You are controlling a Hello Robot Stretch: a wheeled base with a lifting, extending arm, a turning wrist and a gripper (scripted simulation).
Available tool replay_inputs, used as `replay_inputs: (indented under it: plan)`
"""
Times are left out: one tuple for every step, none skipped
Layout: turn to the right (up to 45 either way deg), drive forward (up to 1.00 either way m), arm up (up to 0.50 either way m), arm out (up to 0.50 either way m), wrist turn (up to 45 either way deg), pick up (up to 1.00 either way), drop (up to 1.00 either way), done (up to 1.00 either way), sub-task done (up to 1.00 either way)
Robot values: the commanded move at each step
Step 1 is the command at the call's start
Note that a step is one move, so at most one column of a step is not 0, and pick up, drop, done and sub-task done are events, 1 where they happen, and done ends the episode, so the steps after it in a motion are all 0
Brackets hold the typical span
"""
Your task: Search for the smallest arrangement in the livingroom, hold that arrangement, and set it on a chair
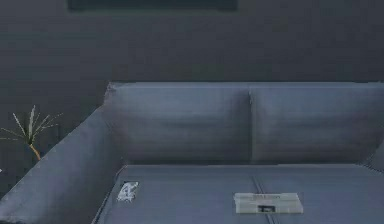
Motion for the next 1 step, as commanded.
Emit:
replay_inputs:
  plan:
    - [-45.0,0.00,0.00,0.00,0.0,0.00,0.00,0.00,0.00]
